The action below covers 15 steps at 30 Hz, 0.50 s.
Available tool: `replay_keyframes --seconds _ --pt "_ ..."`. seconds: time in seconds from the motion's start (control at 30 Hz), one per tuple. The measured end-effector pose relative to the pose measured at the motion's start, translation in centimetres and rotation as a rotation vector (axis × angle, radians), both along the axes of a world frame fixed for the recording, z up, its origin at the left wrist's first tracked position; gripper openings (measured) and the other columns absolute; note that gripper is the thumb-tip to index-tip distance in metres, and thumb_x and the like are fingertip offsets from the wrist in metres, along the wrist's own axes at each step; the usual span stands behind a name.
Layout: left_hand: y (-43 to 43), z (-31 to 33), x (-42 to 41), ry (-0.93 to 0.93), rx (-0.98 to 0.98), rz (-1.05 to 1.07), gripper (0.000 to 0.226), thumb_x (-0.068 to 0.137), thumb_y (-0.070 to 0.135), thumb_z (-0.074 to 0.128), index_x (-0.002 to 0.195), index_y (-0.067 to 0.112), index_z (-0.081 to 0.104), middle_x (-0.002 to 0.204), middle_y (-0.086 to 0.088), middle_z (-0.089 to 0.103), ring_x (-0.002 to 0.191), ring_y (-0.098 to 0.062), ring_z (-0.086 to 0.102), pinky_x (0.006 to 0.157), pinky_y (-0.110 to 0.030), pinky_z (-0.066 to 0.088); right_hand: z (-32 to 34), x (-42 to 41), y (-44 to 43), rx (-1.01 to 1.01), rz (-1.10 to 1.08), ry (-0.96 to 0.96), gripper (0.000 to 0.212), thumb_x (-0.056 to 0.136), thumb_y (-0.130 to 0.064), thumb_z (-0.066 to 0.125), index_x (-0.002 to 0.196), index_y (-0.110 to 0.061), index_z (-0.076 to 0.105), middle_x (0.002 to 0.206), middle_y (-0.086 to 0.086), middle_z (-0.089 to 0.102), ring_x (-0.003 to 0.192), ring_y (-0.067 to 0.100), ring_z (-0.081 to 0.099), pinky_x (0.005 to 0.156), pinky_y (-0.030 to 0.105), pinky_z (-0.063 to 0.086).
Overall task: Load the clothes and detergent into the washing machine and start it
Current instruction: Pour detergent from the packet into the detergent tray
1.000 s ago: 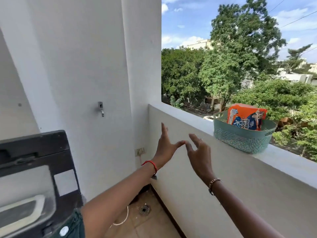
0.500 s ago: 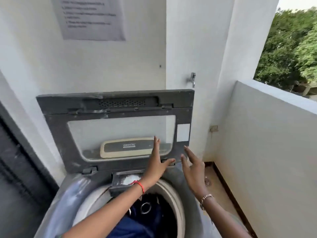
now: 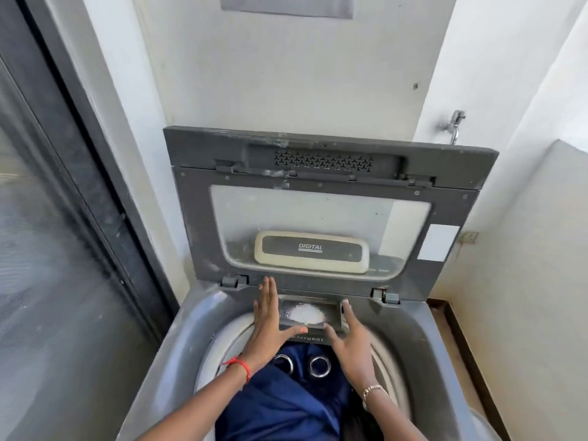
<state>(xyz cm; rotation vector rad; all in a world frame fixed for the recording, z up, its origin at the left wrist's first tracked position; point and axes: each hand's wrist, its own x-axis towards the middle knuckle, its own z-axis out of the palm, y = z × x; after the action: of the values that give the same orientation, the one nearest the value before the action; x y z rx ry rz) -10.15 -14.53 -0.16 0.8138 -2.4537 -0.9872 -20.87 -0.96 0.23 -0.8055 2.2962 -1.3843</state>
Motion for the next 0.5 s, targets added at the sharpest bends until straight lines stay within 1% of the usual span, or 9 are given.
replay_keyframes --seconds 0.07,0.13,0.17,0.23,0.27,0.3,0.4,0.43,0.5 --pt "-0.9 -1.2 0.7 -0.049 0.040 0.003 0.110 0.080 0.028 0.070 0.135 0.025 -0.026 0.146 0.006 -0.033 0.137 -0.010 -0.027 0.117 -0.037 -0.007 -1.0 0.0 -0.3 0.043 -0.021 0.021 0.065 0.084 -0.015 0.065 0.141 -0.010 0.034 0.140 0.007 0.046 0.121 0.014 0.051 0.101 0.017 0.031" --pt "-1.5 -2.0 1.3 -0.036 0.116 0.000 0.106 0.083 0.009 0.066 0.135 0.029 -0.024 0.145 0.012 -0.031 0.139 -0.008 -0.018 0.118 -0.035 0.006 -1.8 -0.1 -0.4 0.067 -0.075 -0.008 0.060 0.084 -0.011 0.065 0.138 -0.009 0.039 0.130 0.011 0.056 0.085 -0.002 0.058 0.081 0.013 0.038" --pt "-1.6 -2.2 1.4 -0.014 0.147 0.008 0.103 0.085 0.002 0.063 0.136 0.032 -0.022 0.146 0.014 -0.028 0.140 -0.006 -0.012 0.118 -0.031 0.010 -2.1 -0.2 -0.5 0.077 -0.108 -0.032 0.056 0.084 -0.011 0.065 0.136 -0.008 0.043 0.122 0.011 0.061 0.074 -0.001 0.058 0.072 0.010 0.037" --pt "-1.6 -2.5 1.4 0.021 0.166 0.062 0.098 0.086 -0.003 0.059 0.137 0.032 -0.017 0.149 0.015 -0.019 0.140 -0.005 0.004 0.111 -0.011 0.012 -2.9 -0.6 -0.5 0.075 -0.152 -0.069 0.046 0.084 -0.013 0.065 0.128 -0.008 0.052 0.109 0.006 0.067 0.073 0.006 0.059 0.068 0.008 0.038" --pt "-1.6 -2.7 1.3 0.024 0.156 0.100 0.096 0.086 -0.003 0.060 0.138 0.029 -0.015 0.150 0.013 -0.013 0.137 -0.004 0.011 0.102 -0.001 0.012 -3.3 -0.8 -0.6 0.062 -0.159 -0.076 0.041 0.084 -0.014 0.066 0.124 -0.007 0.057 0.106 0.005 0.068 0.076 0.008 0.055 0.071 0.011 0.040" --pt "-1.5 -2.8 1.2 0.019 0.140 0.135 0.095 0.085 -0.001 0.061 0.139 0.026 -0.012 0.151 0.010 -0.008 0.133 -0.002 0.017 0.094 0.003 0.014 -3.5 -1.0 -0.7 0.055 -0.167 -0.078 0.039 0.083 -0.015 0.067 0.120 -0.007 0.060 0.100 0.004 0.069 0.075 0.008 0.050 0.072 0.016 0.040" --pt "-1.7 -2.9 0.9 0.014 0.063 0.224 0.088 0.083 0.011 0.067 0.147 0.018 0.007 0.152 0.007 0.008 0.130 -0.011 0.038 0.095 -0.009 0.030 -3.4 -1.6 -1.2 0.080 -0.230 -0.018 0.035 0.082 -0.017 0.068 0.113 -0.002 0.063 0.079 0.005 0.065 0.063 0.013 0.048 0.063 0.017 0.037" --pt "-1.7 -2.7 0.6 0.008 0.047 0.252 0.082 0.083 0.016 0.068 0.147 0.015 0.016 0.152 0.005 0.014 0.128 -0.017 0.045 0.098 -0.017 0.036 -3.0 -1.8 -1.5 0.099 -0.252 0.024 0.034 0.082 -0.017 0.069 0.111 -0.001 0.063 0.081 0.007 0.065 0.065 0.017 0.054 0.063 0.020 0.039" --pt "-1.6 -2.2 -0.3 -0.042 0.010 0.327 0.072 0.085 0.023 0.066 0.145 0.014 0.029 0.149 -0.004 0.032 0.116 -0.025 0.057 0.091 -0.033 0.046 -2.2 -2.2 -2.3 0.159 -0.288 0.152 0.029 0.081 -0.018 0.069 0.105 -0.003 0.063 0.098 0.009 0.065 0.085 0.025 0.060 0.070 0.029 0.042"
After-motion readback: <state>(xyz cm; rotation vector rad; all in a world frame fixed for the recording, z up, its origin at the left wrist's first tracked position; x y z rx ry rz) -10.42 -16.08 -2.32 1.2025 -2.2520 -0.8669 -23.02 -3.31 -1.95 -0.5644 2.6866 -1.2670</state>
